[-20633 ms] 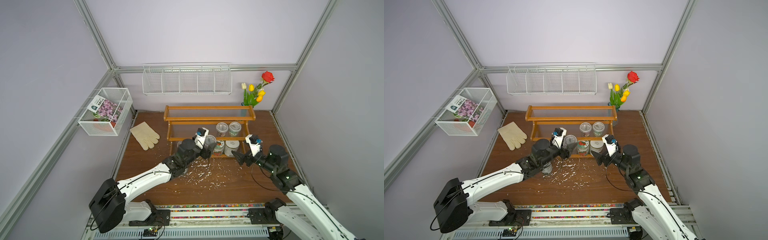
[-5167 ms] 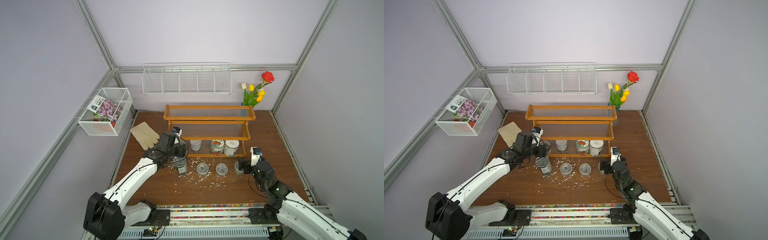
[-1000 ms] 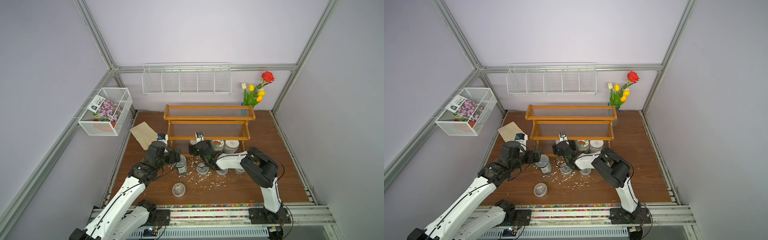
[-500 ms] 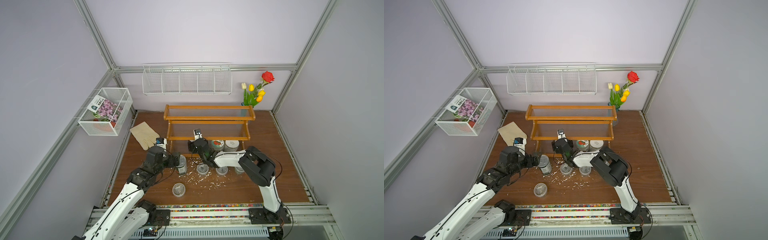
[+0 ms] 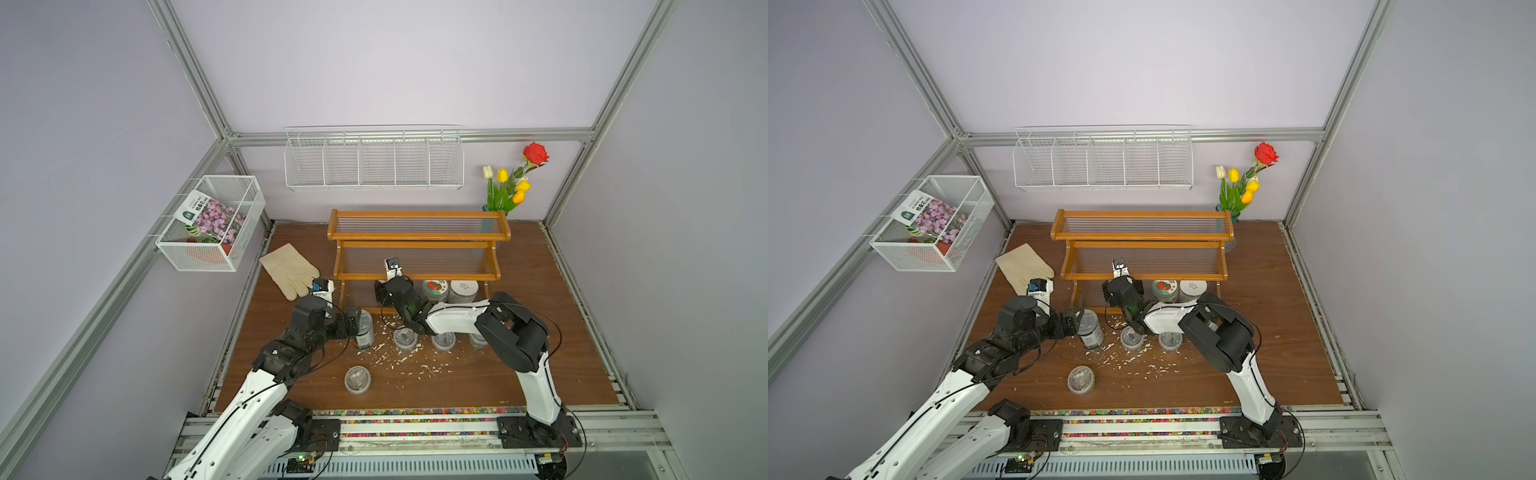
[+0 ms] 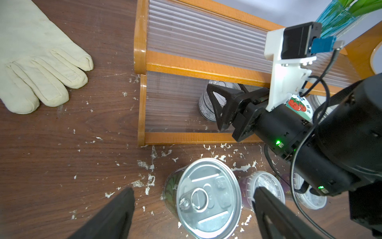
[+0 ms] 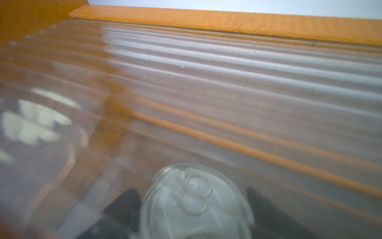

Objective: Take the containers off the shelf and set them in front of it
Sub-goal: 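Pick up a container from the shelf.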

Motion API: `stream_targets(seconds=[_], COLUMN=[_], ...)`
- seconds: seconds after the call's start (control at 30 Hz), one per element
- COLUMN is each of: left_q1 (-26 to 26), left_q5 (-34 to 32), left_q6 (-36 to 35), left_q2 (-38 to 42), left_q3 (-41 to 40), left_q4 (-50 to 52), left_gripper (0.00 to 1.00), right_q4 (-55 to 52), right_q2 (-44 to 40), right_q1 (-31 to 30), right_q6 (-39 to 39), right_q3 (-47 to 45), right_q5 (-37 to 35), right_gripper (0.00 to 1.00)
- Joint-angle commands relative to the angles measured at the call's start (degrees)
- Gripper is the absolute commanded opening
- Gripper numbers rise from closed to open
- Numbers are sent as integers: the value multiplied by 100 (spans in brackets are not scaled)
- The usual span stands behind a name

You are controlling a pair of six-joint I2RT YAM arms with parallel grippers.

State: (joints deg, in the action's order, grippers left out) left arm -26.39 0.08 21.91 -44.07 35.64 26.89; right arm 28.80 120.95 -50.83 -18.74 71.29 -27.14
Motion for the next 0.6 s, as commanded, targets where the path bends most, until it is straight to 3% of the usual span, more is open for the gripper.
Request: stream_targets(seconds=[0.0,0.3,0.57], left_q1=[38,46,50], left_q5=[92,129,151], left_q6=[-69,-118,-141], left_q2=[66,74,73], left_q3=[-93,-118,-87], left_q4=[-18,-44,-9], left_gripper=[93,93,93], right_q4=[-451,-167,-169], right_q2=[-38,-549,-726], right_q1=[13,-22,-48], right_q6=[184,332,213], right_q3=[-257,-650,-780], right_q5=[24,103,133], right_gripper=[66,57,77])
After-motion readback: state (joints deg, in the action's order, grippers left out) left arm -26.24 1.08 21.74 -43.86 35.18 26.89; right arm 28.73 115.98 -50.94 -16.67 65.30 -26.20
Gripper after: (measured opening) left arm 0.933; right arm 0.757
